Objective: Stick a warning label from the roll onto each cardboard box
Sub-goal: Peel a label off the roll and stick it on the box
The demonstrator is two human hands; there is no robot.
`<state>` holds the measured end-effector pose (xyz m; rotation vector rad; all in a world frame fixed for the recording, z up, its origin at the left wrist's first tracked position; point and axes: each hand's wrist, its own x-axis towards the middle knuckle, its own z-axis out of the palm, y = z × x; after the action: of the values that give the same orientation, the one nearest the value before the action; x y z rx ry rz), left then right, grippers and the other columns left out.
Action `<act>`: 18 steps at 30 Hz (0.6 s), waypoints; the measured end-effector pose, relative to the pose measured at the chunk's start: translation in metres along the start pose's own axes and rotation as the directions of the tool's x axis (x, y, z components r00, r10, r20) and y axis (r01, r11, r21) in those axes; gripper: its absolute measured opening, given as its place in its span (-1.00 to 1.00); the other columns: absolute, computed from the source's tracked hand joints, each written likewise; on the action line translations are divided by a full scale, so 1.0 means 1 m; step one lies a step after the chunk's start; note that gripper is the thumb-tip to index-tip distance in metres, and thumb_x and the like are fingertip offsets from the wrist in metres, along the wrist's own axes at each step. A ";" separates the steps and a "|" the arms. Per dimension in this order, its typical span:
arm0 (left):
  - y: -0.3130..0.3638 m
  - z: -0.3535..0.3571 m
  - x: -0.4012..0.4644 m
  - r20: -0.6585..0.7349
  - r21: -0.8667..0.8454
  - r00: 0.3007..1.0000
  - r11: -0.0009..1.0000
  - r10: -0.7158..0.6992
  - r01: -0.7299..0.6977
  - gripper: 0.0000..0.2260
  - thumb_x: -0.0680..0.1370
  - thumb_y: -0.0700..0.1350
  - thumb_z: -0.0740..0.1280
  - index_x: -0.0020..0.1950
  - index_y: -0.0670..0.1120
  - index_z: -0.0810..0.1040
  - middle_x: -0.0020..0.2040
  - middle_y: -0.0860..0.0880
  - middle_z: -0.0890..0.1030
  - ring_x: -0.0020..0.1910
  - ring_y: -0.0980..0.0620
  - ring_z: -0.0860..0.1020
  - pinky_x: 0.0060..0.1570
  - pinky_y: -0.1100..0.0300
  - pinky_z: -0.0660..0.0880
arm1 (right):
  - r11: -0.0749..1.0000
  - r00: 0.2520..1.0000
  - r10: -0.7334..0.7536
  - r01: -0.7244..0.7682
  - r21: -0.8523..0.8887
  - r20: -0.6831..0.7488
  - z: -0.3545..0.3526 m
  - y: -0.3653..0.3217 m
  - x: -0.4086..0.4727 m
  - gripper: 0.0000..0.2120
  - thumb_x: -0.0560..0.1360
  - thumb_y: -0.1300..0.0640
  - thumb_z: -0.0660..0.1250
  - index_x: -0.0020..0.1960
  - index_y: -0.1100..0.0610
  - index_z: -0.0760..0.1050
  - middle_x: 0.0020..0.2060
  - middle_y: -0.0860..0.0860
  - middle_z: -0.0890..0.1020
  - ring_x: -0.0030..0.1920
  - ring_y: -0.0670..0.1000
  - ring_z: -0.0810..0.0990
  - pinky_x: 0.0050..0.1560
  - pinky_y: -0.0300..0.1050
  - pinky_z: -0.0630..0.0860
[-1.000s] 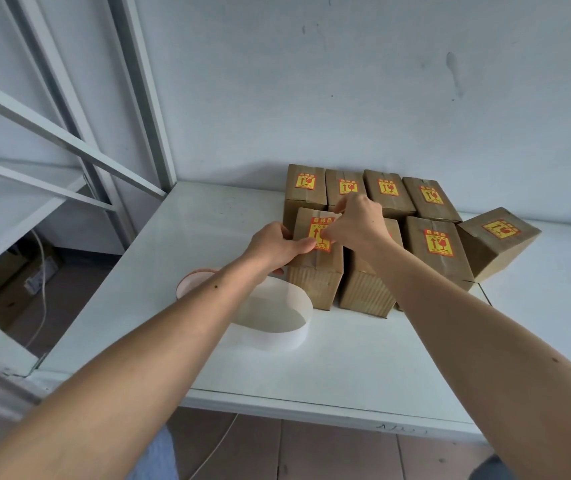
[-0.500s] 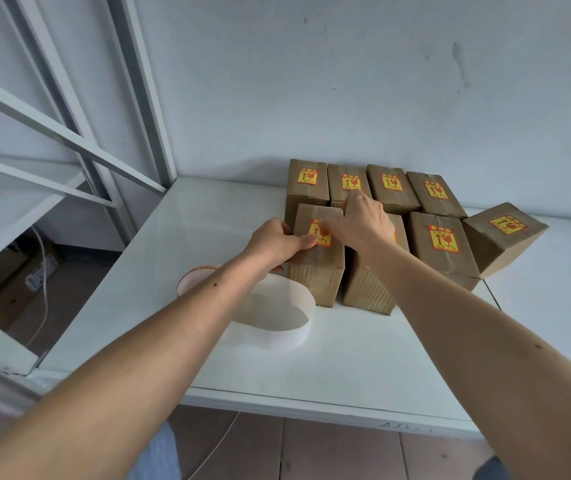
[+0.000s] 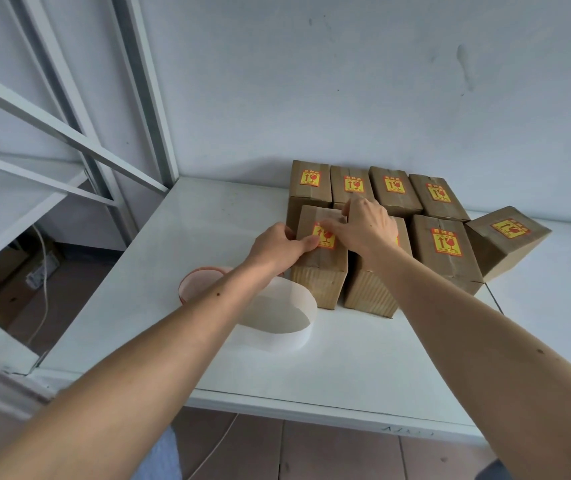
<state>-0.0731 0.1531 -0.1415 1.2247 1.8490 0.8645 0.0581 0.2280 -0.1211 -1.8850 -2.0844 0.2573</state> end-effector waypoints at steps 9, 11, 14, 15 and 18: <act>0.003 -0.001 -0.001 -0.025 0.054 0.999 0.998 -0.023 0.024 -0.49 0.50 0.21 0.34 0.30 -0.09 0.38 0.15 -0.06 0.52 0.12 -0.04 0.52 0.10 0.00 0.56 | 0.992 0.988 -0.122 0.123 -0.011 0.090 -0.007 0.013 -0.011 -0.52 0.36 -0.31 0.41 0.10 0.00 0.51 0.10 0.03 0.57 0.16 0.10 0.50 0.18 0.08 0.45; 0.003 0.000 0.000 -0.023 0.074 1.000 0.997 -0.015 0.017 -0.49 0.49 0.22 0.34 0.28 -0.09 0.39 0.11 -0.04 0.52 0.11 -0.05 0.52 0.12 -0.03 0.56 | 0.989 0.984 -0.145 0.147 -0.018 0.106 -0.011 0.018 -0.012 -0.50 0.32 -0.33 0.42 0.09 -0.03 0.51 0.10 0.01 0.57 0.17 0.08 0.49 0.19 0.08 0.43; 0.004 0.001 0.001 -0.029 0.115 1.000 0.993 0.006 -0.003 -0.51 0.49 0.23 0.34 0.23 -0.08 0.42 0.08 -0.04 0.54 0.08 -0.05 0.54 0.10 -0.05 0.56 | 0.988 0.984 -0.149 0.152 -0.016 0.101 -0.014 0.020 -0.013 -0.52 0.32 -0.34 0.42 0.08 -0.05 0.52 0.11 0.01 0.57 0.19 0.08 0.48 0.19 0.07 0.39; 0.004 0.002 0.001 -0.032 0.127 0.999 0.992 0.010 -0.006 -0.52 0.49 0.23 0.33 0.23 -0.08 0.42 0.06 -0.03 0.53 0.06 -0.05 0.54 0.10 -0.05 0.57 | 0.989 0.985 -0.148 0.149 -0.011 0.094 -0.014 0.019 -0.013 -0.55 0.34 -0.32 0.41 0.07 -0.05 0.53 0.11 0.01 0.57 0.20 0.09 0.48 0.19 0.06 0.38; 0.004 0.003 0.002 -0.035 0.148 0.999 0.989 0.014 -0.009 -0.51 0.49 0.25 0.33 0.23 -0.07 0.42 0.03 -0.01 0.51 0.04 -0.05 0.54 0.09 -0.04 0.57 | 0.991 0.989 -0.133 0.134 -0.001 0.063 -0.012 0.016 -0.012 -0.62 0.42 -0.25 0.38 0.10 -0.03 0.55 0.13 0.05 0.57 0.20 0.11 0.49 0.20 0.06 0.41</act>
<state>-0.0695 0.1566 -0.1396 1.3191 1.9660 0.7713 0.0781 0.2166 -0.1163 -1.7520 -2.2440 0.2832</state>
